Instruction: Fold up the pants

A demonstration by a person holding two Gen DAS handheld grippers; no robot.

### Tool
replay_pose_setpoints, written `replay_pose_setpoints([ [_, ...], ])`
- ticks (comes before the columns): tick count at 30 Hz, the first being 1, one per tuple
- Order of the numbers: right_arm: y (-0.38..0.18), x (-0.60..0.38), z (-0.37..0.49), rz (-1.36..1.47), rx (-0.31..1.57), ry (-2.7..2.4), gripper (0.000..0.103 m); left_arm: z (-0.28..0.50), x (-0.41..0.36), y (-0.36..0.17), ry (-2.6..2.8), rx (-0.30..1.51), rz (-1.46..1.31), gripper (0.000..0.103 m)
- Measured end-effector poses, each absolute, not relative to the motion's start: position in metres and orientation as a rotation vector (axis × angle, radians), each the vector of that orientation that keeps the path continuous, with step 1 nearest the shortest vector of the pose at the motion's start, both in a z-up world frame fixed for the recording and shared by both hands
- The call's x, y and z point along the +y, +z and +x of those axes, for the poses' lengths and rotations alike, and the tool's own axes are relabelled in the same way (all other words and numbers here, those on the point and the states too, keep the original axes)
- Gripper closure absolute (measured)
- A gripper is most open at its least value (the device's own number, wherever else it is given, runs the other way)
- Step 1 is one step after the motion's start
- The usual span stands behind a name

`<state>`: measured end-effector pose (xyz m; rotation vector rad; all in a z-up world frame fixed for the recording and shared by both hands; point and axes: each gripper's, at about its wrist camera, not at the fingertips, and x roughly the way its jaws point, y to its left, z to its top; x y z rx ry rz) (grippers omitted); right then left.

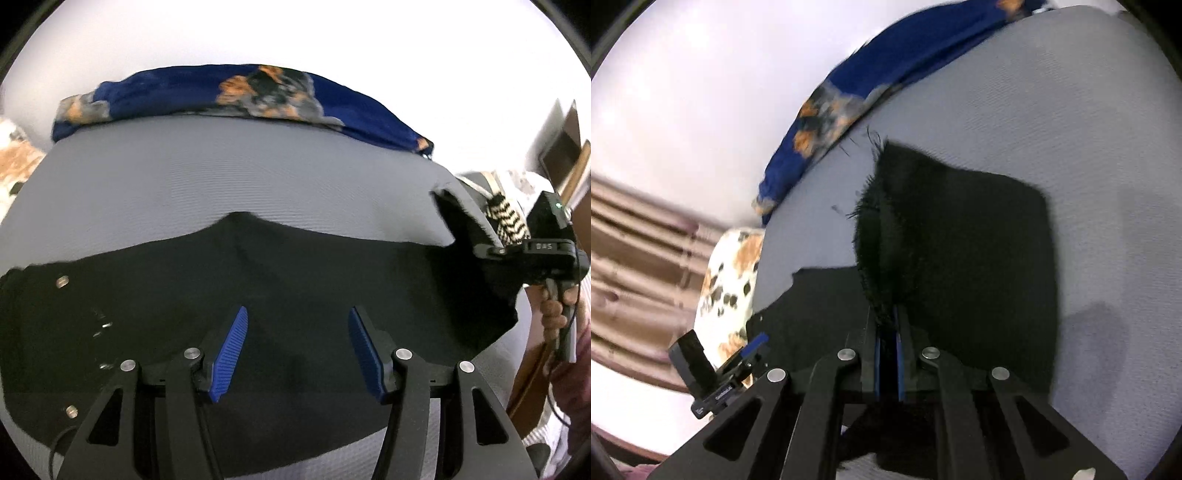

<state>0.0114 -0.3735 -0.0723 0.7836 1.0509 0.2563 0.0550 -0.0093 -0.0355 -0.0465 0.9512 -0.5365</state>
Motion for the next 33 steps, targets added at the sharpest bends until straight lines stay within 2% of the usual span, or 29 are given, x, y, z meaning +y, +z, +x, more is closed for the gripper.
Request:
replay_pose_setpoints([
  [14, -0.121, -0.204, 0.071, 0.493, 1.283, 0.438, 0.094, 0.037, 0.048, -0.069, -0.519, 0.953, -0.156, 0.044],
  [17, -0.125, -0.194, 0.069, 0.451, 1.28, 0.432, 0.085, 0.036, 0.046, -0.07, -0.547, 0.962, -0.171, 0.044],
  [19, -0.12, -0.193, 0.067, 0.465, 1.272, 0.445, 0.066, 0.037, 0.044, -0.071, -0.572, 0.975, -0.183, 0.044],
  [21, -0.107, -0.194, 0.062, 0.456, 1.236, 0.439, 0.06, 0.037, 0.039, -0.07, -0.597, 0.986, -0.193, 0.044],
  [26, -0.082, -0.22, 0.041, 0.481, 1.143, 0.368, 0.054, 0.044, 0.026, -0.074, -0.714, 1.057, -0.276, 0.044],
  [33, -0.077, -0.255, 0.009, 0.541, 1.047, 0.217, 0.053, 0.063, 0.001, -0.099, -0.822, 1.263, -0.43, 0.046],
])
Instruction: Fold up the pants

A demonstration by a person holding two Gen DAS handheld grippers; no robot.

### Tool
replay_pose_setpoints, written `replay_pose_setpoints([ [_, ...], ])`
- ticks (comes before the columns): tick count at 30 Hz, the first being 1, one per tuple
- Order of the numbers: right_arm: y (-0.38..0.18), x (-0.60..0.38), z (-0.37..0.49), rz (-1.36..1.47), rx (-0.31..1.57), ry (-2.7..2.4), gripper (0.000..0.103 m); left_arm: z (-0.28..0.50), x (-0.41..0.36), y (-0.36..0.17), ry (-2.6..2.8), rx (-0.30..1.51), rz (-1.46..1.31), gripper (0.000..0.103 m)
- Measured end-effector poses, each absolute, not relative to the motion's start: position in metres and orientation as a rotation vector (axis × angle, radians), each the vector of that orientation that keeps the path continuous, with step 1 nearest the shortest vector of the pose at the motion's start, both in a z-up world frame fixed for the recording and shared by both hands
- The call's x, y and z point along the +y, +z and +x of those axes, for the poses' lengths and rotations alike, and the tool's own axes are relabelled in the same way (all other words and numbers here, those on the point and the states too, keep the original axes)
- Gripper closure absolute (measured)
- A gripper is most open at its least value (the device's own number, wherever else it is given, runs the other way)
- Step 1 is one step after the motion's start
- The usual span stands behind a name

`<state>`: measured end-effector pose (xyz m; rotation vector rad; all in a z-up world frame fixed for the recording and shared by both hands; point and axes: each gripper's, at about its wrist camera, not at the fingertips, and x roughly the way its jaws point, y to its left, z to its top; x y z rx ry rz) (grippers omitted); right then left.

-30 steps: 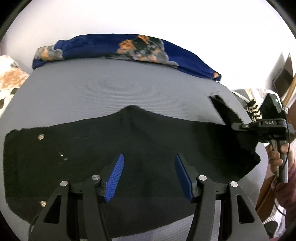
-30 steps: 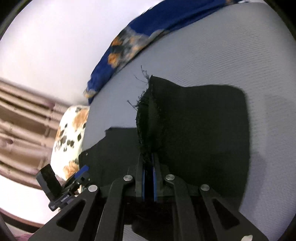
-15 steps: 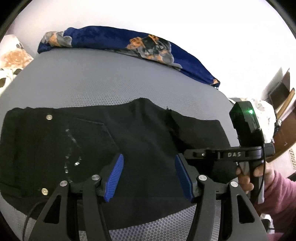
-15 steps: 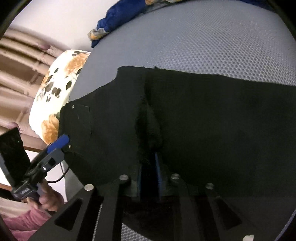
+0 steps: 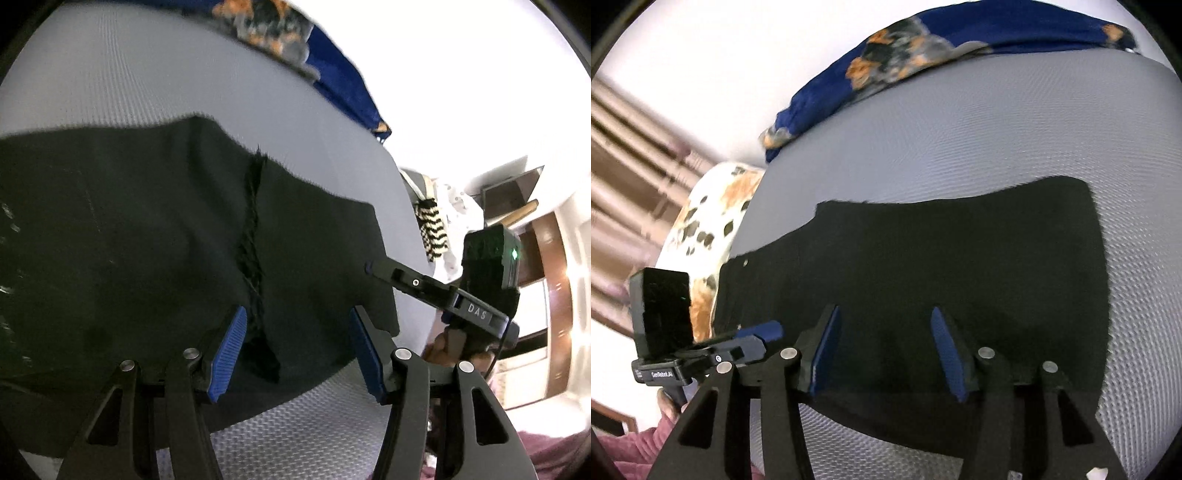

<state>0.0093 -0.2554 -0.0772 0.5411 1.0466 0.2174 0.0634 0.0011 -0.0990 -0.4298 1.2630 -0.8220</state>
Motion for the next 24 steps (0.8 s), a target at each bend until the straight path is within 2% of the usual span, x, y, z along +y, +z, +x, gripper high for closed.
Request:
replay_pose_setpoints([
  [10, -0.089, -0.266, 0.005, 0.608, 1.008, 0.194, 0.053, 0.073, -0.018, -0.125, -0.78, 1.341, -0.413, 0.046],
  [13, -0.088, -0.269, 0.003, 0.619, 0.995, 0.194, 0.053, 0.072, -0.025, -0.132, -0.789, 1.347, -0.408, 0.05],
  [15, -0.09, -0.273, 0.002, 0.637, 0.991, 0.192, 0.053, 0.072, -0.033, -0.133, -0.811, 1.346, -0.407, 0.054],
  [17, -0.092, -0.276, 0.001, 0.646, 0.991, 0.186, 0.053, 0.07, -0.044, -0.137, -0.869, 1.387, -0.42, 0.072],
  [19, -0.093, -0.278, 0.0, 0.651, 0.992, 0.18, 0.053, 0.067, -0.055, -0.142, -0.905, 1.415, -0.41, 0.084],
  [24, -0.094, -0.283, -0.001, 0.659, 0.988, 0.165, 0.053, 0.063, -0.067, -0.137, -0.908, 1.378, -0.346, 0.086],
])
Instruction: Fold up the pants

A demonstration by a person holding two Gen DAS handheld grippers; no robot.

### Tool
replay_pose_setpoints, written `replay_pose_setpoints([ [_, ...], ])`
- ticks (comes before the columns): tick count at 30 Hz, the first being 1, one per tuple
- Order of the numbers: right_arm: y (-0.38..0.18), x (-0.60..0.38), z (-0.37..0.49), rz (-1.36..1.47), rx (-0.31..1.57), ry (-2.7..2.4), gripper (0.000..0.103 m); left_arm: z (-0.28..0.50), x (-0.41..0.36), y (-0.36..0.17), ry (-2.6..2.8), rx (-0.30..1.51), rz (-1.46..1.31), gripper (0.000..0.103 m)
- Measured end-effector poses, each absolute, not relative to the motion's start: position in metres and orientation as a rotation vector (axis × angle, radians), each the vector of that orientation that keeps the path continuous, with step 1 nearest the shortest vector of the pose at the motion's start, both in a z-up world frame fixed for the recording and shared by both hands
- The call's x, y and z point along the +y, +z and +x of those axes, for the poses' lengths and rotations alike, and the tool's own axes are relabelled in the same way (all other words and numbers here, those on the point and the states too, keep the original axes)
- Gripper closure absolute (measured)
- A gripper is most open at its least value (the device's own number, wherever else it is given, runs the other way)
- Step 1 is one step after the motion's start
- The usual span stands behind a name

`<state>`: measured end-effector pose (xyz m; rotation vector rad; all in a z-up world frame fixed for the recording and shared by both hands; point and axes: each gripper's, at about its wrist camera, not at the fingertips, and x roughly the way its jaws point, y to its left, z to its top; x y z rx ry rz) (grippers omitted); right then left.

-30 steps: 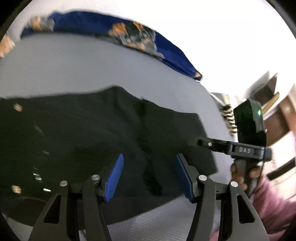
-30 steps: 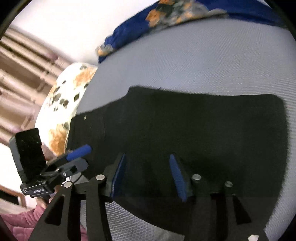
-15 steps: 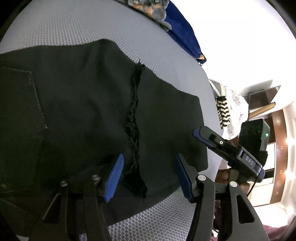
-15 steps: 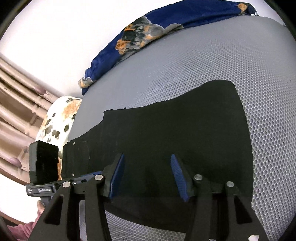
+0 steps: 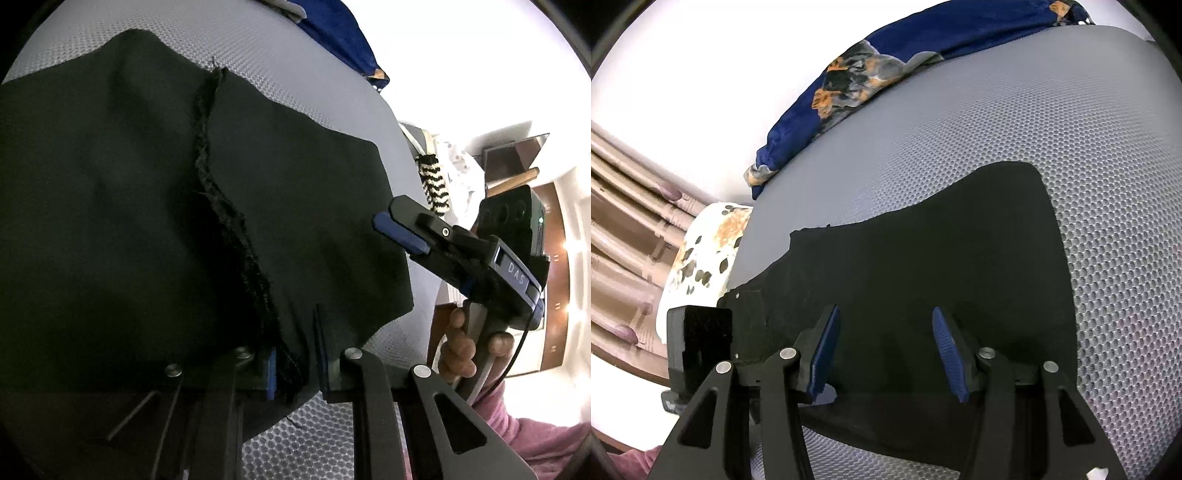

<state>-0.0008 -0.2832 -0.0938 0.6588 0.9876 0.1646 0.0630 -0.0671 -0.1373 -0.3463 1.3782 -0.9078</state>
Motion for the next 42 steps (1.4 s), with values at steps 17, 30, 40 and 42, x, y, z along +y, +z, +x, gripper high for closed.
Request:
replay_pose_setpoints([
  [17, -0.091, -0.287, 0.0, 0.643, 0.982, 0.131, 0.053, 0.062, -0.048, -0.109, -0.795, 1.237, -0.272, 0.099],
  [30, -0.106, -0.265, 0.006, 0.418, 1.101, 0.023, 0.054, 0.053, -0.022, -0.122, -0.649, 1.23, -0.062, 0.094],
  [40, -0.083, -0.27, 0.028, 0.253, 1.053, -0.073, 0.054, 0.051, -0.047, -0.076, -0.505, 0.935, 0.241, 0.06],
  [42, -0.083, -0.271, 0.036, 0.227, 1.053, -0.08, 0.054, 0.059, -0.056, -0.078, -0.518, 0.928, 0.247, 0.06],
])
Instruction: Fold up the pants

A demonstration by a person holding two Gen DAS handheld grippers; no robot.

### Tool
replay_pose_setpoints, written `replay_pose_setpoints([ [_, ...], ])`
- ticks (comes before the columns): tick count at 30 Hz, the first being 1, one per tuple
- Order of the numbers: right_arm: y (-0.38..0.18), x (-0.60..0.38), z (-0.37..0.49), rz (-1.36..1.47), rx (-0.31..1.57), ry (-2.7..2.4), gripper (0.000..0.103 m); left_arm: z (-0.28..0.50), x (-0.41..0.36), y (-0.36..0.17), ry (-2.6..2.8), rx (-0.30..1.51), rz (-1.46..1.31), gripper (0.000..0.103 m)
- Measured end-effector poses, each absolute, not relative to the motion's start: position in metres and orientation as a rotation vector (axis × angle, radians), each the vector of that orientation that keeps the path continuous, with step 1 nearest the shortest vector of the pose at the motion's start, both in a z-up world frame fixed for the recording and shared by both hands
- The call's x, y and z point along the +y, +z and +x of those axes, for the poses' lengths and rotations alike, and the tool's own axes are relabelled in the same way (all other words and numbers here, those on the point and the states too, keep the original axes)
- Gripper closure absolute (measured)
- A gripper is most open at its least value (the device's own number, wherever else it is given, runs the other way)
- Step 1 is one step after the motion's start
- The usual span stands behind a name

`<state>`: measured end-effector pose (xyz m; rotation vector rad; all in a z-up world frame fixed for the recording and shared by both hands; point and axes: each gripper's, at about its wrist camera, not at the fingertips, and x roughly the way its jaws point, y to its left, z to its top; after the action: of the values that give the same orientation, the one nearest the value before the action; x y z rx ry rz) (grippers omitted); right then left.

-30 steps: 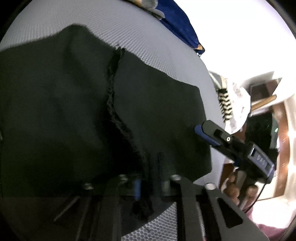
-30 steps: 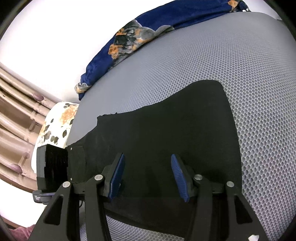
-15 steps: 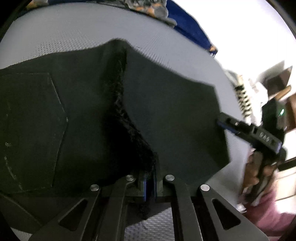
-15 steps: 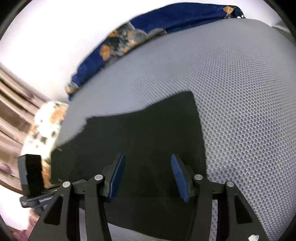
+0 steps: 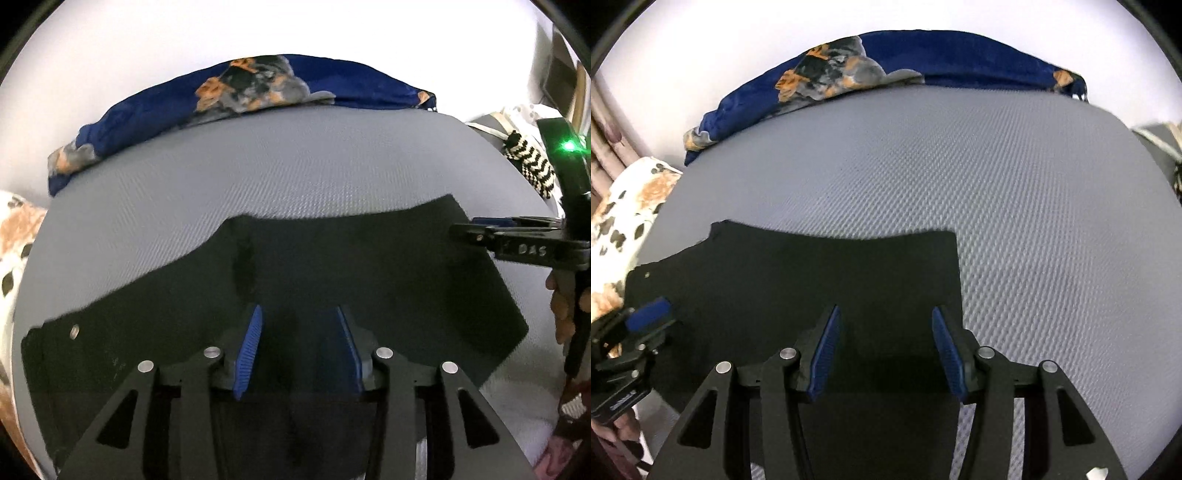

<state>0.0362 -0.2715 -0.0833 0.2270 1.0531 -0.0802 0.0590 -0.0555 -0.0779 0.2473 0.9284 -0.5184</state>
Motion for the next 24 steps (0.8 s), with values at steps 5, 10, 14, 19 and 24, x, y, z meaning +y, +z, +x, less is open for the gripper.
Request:
replay_pose_setpoints([
  [5, -0.093, -0.27, 0.056, 0.18, 1.081, -0.099, 0.053, 0.085, -0.084, -0.102, -0.496, 1.01, 0.256, 0.061],
  [10, -0.095, -0.27, 0.059, 0.175, 1.078, -0.096, 0.053, 0.091, -0.088, -0.115, -0.465, 1.025, 0.264, 0.061],
  [14, -0.097, -0.266, 0.059, 0.147, 1.08, -0.099, 0.052, 0.092, -0.089, -0.116, -0.457, 1.026, 0.261, 0.06],
  [19, -0.097, -0.26, 0.06, 0.109, 1.088, -0.108, 0.048, 0.087, -0.087, -0.114, -0.447, 1.028, 0.252, 0.06],
  [24, -0.098, -0.256, 0.057, 0.096, 1.102, -0.113, 0.048, 0.084, -0.082, -0.113, -0.443, 1.038, 0.238, 0.06],
])
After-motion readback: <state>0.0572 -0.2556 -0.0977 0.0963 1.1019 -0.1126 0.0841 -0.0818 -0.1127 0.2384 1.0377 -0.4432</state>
